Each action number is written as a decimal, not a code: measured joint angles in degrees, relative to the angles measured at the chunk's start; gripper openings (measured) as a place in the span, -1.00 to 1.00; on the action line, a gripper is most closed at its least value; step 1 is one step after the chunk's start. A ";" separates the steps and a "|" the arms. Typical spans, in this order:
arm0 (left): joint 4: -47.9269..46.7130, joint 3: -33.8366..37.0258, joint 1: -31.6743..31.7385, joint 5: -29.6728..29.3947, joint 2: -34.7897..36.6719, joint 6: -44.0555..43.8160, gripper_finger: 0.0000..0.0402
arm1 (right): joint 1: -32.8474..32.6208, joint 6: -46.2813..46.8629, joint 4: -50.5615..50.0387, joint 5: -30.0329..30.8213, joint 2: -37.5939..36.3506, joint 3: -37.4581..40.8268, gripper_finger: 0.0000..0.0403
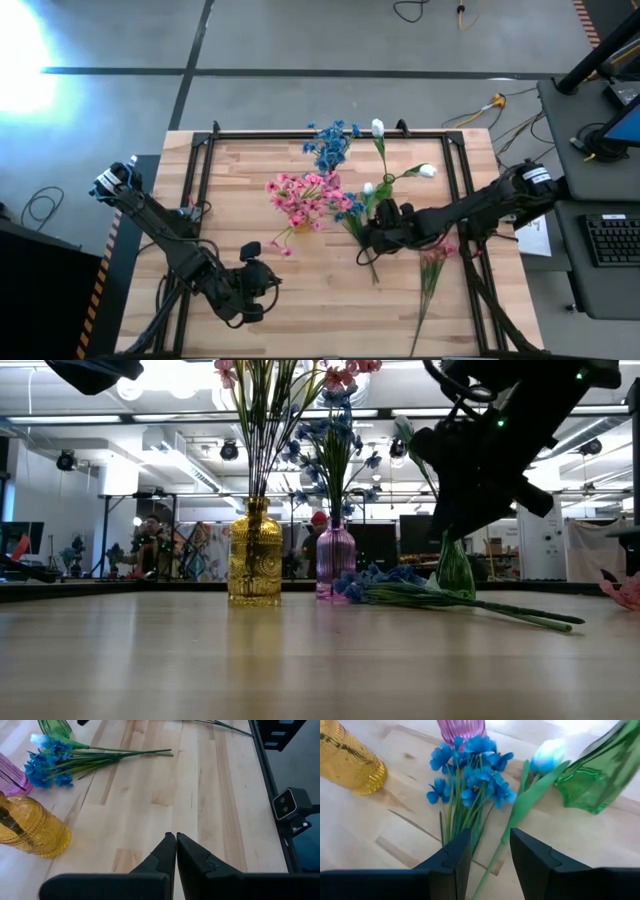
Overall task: Sort flowers into vase by color
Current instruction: Put the white flower into the green flower vase
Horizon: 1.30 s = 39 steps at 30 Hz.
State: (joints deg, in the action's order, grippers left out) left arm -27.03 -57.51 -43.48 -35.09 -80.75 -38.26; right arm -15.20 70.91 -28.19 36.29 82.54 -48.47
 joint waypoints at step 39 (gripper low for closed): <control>-1.48 0.01 0.01 -0.24 0.10 0.02 -1.00 | -0.39 3.40 2.12 -1.53 14.75 -0.28 -0.34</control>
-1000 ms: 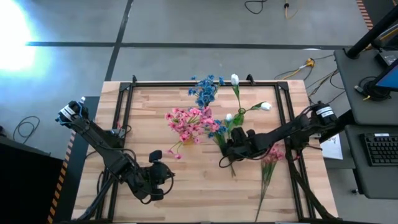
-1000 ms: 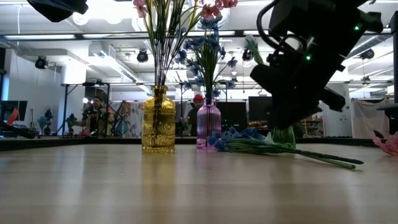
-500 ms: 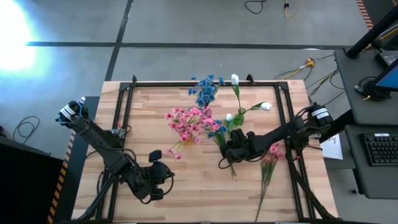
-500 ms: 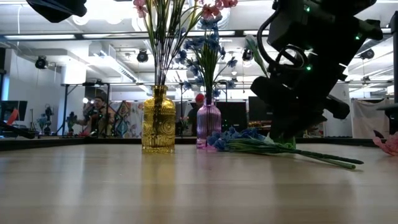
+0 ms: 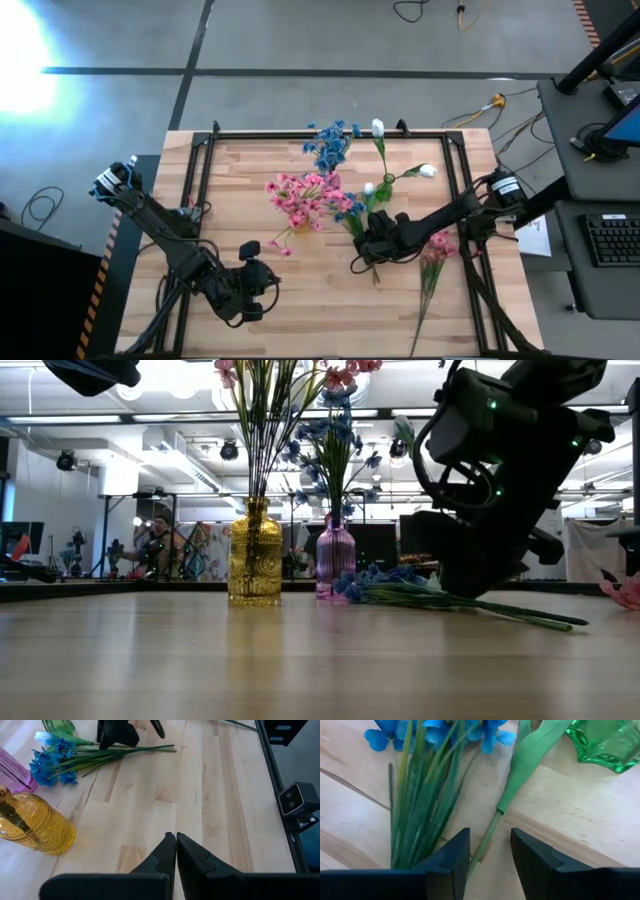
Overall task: Sort flowers into vase by color
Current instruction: Put the white flower into the green flower vase
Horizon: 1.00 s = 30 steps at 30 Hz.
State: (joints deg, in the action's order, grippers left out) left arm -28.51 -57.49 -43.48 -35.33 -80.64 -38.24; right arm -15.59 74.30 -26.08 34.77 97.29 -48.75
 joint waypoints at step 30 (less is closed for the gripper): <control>-0.50 0.00 -0.01 -0.13 0.00 -0.02 -1.00 | -4.70 -2.82 -5.52 1.92 -4.32 -4.42 -0.95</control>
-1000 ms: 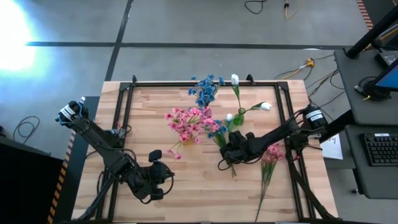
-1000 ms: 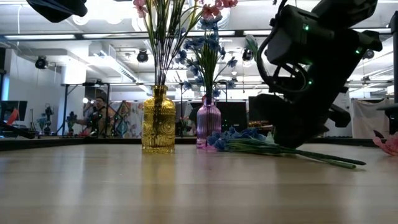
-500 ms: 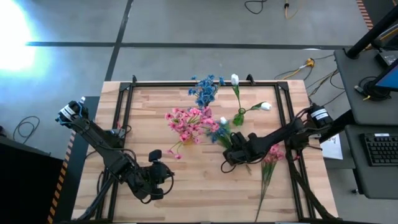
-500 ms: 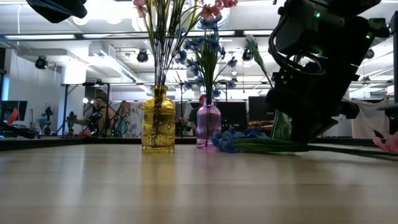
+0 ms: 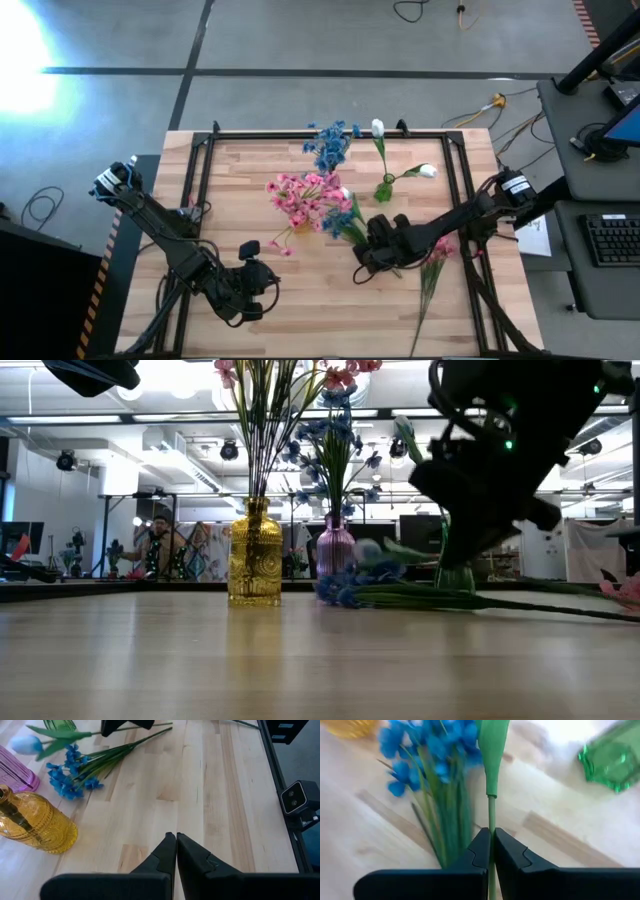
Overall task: Sort flowers into vase by color
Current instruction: Put the white flower into the green flower vase
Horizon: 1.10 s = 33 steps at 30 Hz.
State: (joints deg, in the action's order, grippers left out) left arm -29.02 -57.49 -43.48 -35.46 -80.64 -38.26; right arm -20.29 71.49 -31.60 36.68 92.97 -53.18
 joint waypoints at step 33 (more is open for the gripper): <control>-0.32 0.02 0.02 0.04 0.00 0.17 -1.00 | -13.11 6.71 -16.96 38.57 -14.67 -5.57 -0.95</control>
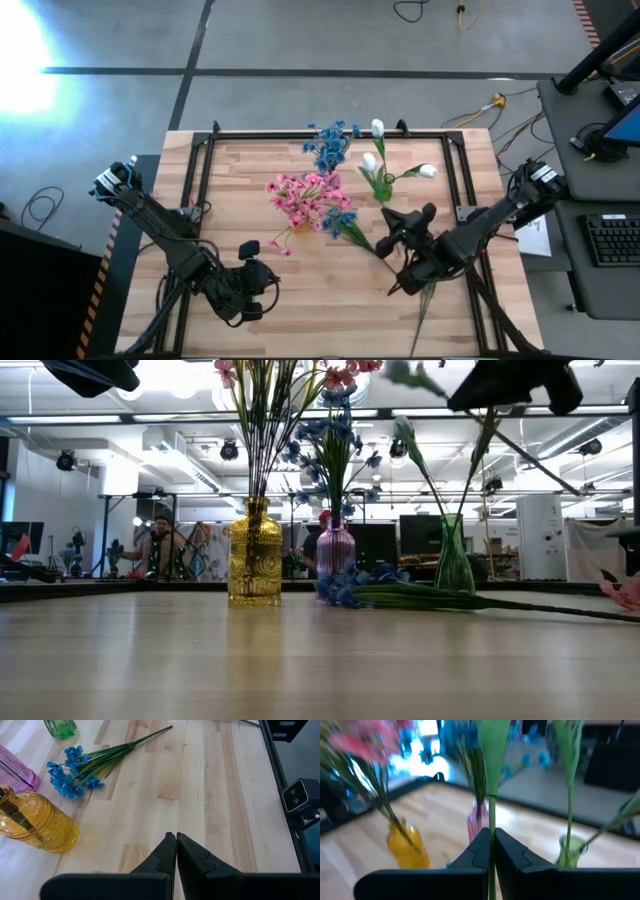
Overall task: Sort flowers into vase by color
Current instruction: Put the white flower into the green flower vase
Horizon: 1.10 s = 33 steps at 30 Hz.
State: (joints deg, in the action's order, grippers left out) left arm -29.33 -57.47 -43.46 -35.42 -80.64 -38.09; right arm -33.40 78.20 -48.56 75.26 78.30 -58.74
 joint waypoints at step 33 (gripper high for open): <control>55.06 0.00 2.04 -1.10 -4.07 49.60 -0.89 | -12.87 -66.27 45.17 -11.54 -0.25 -18.42 -0.95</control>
State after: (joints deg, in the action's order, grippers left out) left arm 25.73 -57.47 -41.42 -36.52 -84.72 11.51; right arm -46.26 11.92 -3.39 63.72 78.05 -77.16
